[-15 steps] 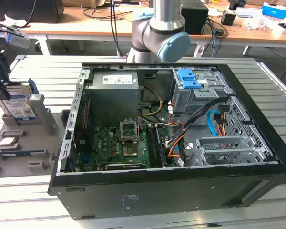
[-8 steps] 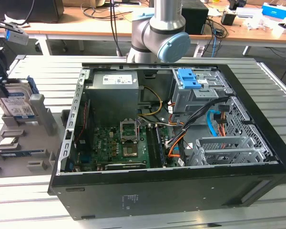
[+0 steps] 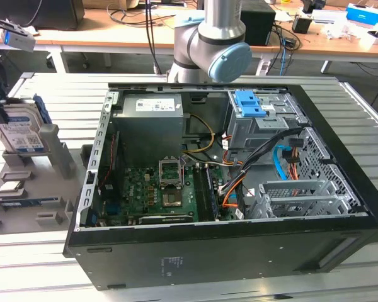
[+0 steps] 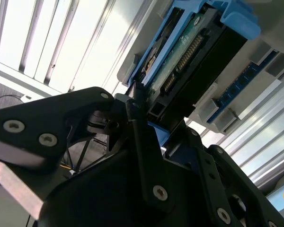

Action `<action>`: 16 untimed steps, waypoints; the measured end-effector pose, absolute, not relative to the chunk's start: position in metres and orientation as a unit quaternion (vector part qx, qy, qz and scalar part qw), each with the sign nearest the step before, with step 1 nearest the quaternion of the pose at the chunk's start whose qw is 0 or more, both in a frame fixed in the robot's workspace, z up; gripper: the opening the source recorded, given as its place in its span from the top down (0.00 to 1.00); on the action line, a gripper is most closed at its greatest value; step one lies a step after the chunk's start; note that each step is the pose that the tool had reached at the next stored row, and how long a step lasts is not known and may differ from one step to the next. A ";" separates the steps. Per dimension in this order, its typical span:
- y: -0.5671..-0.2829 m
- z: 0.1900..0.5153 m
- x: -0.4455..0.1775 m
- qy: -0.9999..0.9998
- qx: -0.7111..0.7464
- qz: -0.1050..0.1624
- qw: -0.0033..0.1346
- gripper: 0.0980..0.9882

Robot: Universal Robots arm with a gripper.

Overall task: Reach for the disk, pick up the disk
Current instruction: 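Pick up the disk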

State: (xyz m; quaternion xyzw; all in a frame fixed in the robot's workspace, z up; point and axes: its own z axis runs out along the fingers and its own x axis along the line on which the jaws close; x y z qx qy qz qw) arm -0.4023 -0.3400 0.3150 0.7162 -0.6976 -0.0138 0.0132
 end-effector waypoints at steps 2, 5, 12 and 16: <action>-0.340 0.319 -0.402 -0.698 0.716 -0.014 0.013 0.70; -0.339 0.325 -0.402 -0.698 0.716 -0.014 0.013 0.70; -0.339 0.337 -0.402 -0.698 0.716 -0.014 0.013 0.70; -0.339 0.346 -0.401 -0.698 0.716 -0.014 0.013 0.70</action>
